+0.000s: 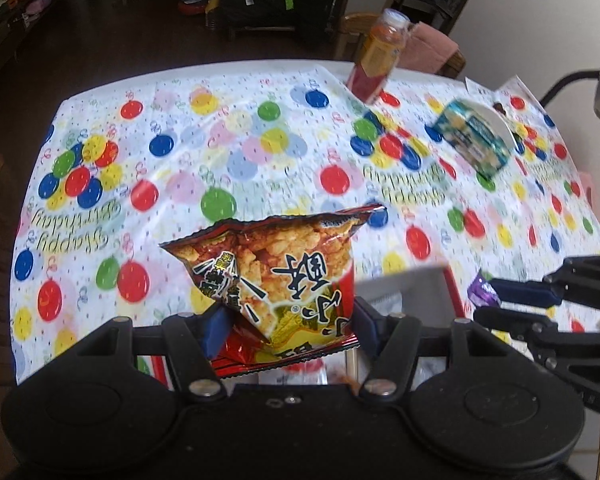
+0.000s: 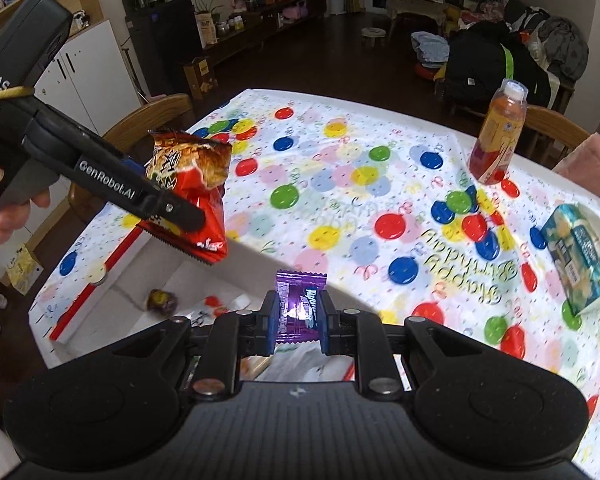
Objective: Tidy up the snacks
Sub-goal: 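Carry the chip bag and purple candy over the white box with both tools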
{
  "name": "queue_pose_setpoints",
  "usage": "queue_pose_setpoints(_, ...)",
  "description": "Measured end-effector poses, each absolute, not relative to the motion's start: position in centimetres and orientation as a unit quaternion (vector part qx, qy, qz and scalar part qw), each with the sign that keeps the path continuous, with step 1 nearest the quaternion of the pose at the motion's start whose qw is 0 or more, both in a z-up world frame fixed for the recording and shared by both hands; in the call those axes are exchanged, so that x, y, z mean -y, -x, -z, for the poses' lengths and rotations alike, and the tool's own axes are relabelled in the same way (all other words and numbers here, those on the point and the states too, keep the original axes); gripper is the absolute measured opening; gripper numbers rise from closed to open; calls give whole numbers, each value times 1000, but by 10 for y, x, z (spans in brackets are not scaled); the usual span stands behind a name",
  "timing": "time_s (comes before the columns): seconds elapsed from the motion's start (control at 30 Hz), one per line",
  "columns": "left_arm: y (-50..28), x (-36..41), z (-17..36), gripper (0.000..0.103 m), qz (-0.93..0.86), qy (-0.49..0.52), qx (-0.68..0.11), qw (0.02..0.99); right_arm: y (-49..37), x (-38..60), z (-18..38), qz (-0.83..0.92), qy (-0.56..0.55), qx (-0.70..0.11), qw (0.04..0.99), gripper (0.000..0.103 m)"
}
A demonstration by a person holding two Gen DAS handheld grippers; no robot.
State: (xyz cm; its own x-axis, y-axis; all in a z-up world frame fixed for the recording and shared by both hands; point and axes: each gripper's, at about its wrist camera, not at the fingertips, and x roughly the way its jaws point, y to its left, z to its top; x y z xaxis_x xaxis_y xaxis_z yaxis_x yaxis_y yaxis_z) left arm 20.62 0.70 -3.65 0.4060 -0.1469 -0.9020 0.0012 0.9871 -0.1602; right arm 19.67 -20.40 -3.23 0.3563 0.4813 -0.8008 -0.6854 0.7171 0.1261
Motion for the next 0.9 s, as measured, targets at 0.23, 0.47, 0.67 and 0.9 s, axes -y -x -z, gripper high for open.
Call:
queue_pose_setpoints(0.23, -175, -6, 43, 62, 56, 60, -547, 833, -171, 205, 36, -352, 101, -447, 816, 19)
queue_pose_setpoints(0.47, -150, -7, 60, 62, 61, 59, -554, 828, -155, 200, 52, -345, 81, -457, 815, 19)
queue_pose_setpoints(0.67, -134, -3, 81, 62, 61, 44, -561, 825, -144, 194, 75, -335, 71, -473, 812, 19)
queue_pose_setpoints(0.9, -131, 5, 102, 62, 66, 23, -572, 817, -137, 176, 96, -333, 90, -477, 809, 19)
